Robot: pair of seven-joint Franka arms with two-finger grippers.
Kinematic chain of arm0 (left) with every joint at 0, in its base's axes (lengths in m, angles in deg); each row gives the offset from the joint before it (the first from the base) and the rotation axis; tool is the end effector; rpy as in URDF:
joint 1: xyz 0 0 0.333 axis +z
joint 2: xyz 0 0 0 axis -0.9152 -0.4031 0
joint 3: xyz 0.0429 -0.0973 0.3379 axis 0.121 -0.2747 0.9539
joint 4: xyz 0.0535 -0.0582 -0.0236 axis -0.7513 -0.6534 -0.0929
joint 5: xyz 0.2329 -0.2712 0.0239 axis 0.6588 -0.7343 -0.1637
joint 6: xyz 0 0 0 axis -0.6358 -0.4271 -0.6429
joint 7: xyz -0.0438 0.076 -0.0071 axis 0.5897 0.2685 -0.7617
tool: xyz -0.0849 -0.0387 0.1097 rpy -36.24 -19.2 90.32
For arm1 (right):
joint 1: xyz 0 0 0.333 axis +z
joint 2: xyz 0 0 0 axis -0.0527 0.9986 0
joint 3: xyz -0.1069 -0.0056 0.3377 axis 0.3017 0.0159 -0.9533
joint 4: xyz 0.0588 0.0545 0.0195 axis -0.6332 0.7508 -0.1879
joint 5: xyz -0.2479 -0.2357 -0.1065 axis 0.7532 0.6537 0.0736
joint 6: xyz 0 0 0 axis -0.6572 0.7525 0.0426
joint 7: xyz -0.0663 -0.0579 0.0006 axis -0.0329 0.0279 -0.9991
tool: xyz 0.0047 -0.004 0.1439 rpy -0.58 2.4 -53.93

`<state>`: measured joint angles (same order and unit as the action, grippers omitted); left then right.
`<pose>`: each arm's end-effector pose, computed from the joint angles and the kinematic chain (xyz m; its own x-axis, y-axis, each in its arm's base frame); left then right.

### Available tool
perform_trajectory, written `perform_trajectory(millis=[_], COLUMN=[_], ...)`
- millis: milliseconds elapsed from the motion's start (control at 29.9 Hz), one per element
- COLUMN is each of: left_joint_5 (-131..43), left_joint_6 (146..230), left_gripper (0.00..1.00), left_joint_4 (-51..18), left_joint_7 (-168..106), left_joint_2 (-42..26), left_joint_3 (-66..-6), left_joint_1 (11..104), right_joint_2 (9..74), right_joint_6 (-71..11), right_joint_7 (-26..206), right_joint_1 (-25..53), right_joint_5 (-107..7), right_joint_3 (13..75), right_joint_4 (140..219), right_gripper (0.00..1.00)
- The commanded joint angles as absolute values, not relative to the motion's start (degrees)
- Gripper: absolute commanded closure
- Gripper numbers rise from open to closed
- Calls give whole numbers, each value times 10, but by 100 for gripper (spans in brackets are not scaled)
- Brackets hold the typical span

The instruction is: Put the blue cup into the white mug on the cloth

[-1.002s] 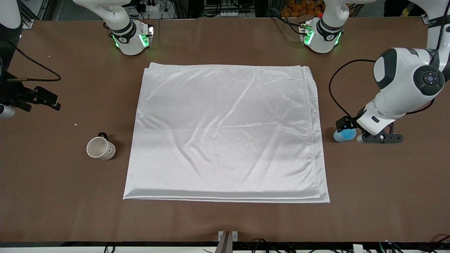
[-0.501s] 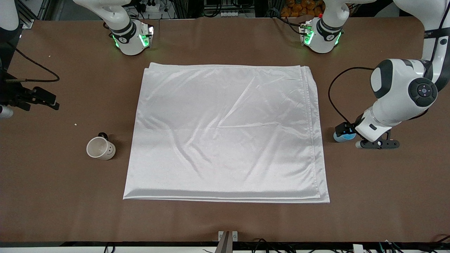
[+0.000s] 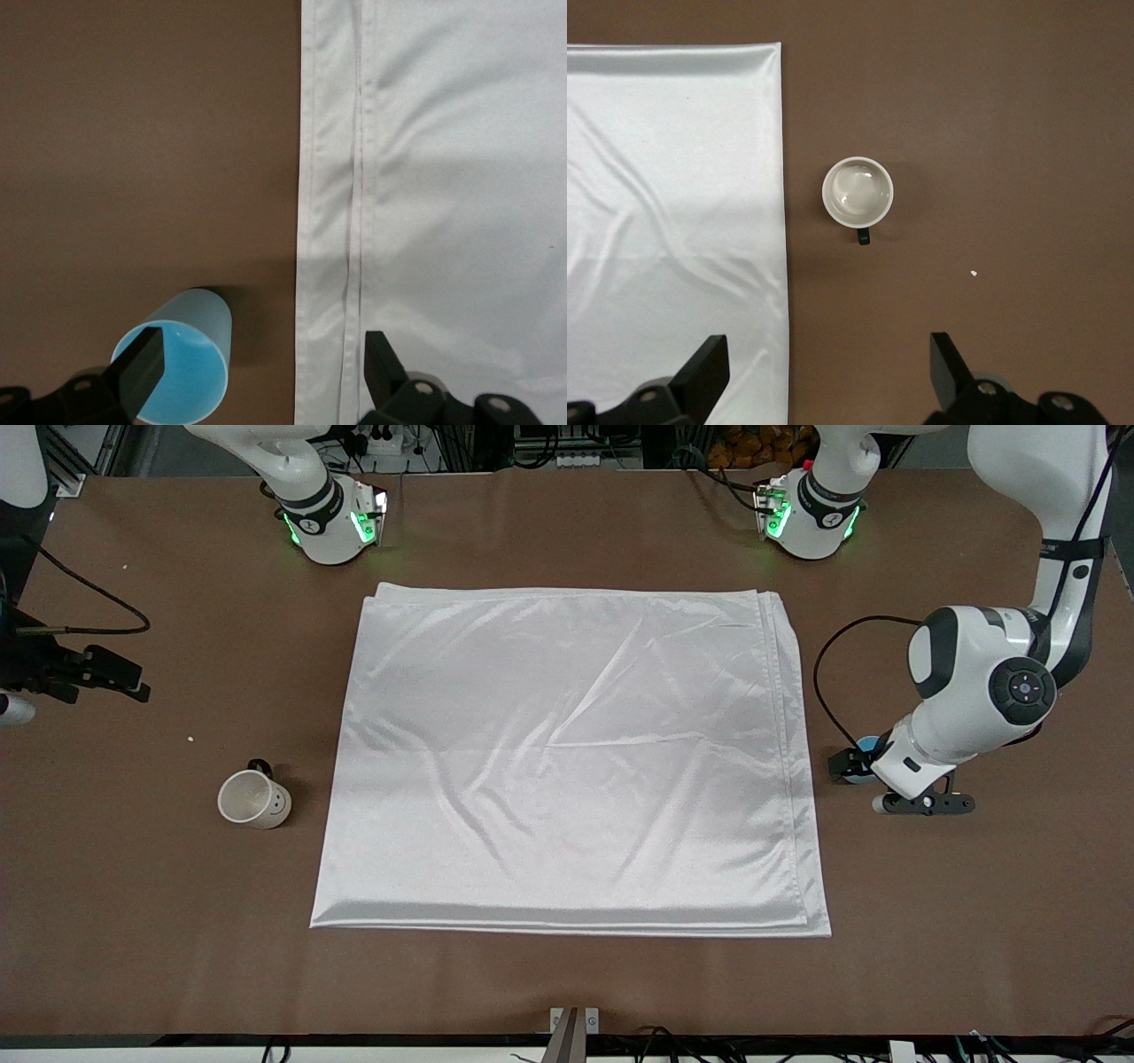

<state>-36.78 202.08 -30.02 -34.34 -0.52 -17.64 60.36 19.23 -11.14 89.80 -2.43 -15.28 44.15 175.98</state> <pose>0.5900 -0.0582 0.3344 0.9998 -0.0204 -0.0066 -0.0203 -0.9996 0.0175 0.5334 -0.0423 0.5775 0.9999 -0.0083 -0.0098 -0.0086 -0.9994 -0.0322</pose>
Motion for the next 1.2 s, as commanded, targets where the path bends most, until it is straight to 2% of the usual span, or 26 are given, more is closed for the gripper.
perform_trajectory(millis=[0,267,568,1169], left_joint_5=[-370,-368,-368,-367], left_joint_6=[2062,2114,2121,2126], left_gripper=[0,0,0,0], left_joint_4=[-335,-377,-385,-395], left_joint_7=[-358,-358,-356,-350], left_joint_2=[-5,-6,-15,-24], left_joint_3=[-178,-178,-178,-176], left_joint_1=[605,606,606,608], right_joint_2=[183,189,188,161], right_joint_6=[-106,-100,-104,-146], right_joint_7=[890,882,882,882], right_joint_1=[-18,-13,-13,-18], right_joint_5=[-146,-146,-146,-147], right_joint_3=[433,433,433,436], right_joint_4=[1777,1778,1793,1898], right_gripper=[0,0,0,0])
